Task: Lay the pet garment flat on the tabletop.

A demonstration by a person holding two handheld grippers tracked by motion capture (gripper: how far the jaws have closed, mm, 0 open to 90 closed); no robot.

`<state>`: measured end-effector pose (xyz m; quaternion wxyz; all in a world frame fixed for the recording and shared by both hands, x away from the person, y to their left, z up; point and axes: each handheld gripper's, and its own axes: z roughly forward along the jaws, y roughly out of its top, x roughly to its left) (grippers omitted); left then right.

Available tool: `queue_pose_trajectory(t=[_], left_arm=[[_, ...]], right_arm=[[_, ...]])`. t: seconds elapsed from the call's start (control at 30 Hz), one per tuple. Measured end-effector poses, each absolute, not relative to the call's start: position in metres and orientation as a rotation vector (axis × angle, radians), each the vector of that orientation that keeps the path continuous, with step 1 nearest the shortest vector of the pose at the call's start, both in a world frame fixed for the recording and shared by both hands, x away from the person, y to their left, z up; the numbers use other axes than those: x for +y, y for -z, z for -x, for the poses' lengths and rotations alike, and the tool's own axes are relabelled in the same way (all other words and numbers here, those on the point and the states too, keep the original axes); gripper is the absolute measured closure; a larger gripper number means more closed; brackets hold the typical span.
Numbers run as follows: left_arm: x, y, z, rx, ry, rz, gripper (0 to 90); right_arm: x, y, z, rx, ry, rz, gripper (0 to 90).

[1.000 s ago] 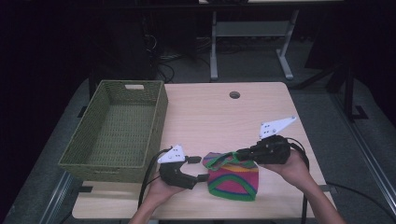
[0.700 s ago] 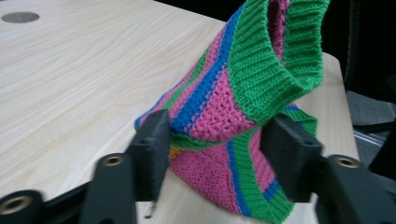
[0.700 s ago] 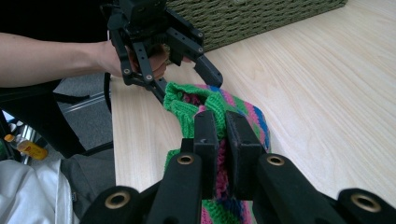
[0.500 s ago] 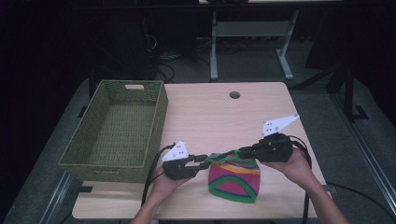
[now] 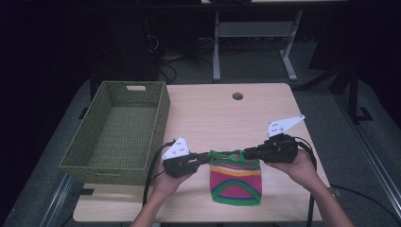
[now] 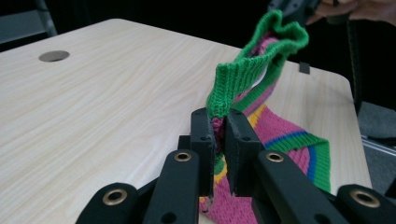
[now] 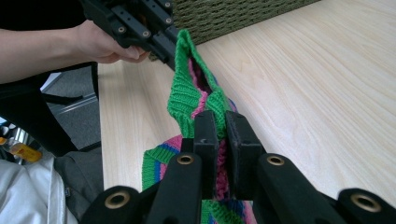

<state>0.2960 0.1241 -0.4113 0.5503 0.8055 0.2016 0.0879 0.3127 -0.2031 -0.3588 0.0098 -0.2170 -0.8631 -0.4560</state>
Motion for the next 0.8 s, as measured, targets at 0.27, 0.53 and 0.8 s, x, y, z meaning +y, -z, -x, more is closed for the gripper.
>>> queue_pose_trajectory(t=[0.27, 0.53, 0.8], left_arm=[[0.117, 0.389, -0.306, 0.484, -0.264, -1.888, 83.4], [0.112, 0.385, -0.322, 0.532, -0.269, -1.923, 83.3], [0.110, 0.394, -0.330, 0.575, -0.241, -1.936, 83.3]], right_arm=[[-0.203, 0.357, -0.316, -2.702, 1.422, 0.682, 83.3], [-0.200, 0.361, -0.327, -2.721, 1.418, 0.762, 83.3], [-0.201, 0.367, -0.334, -2.727, 1.402, 0.794, 83.2]])
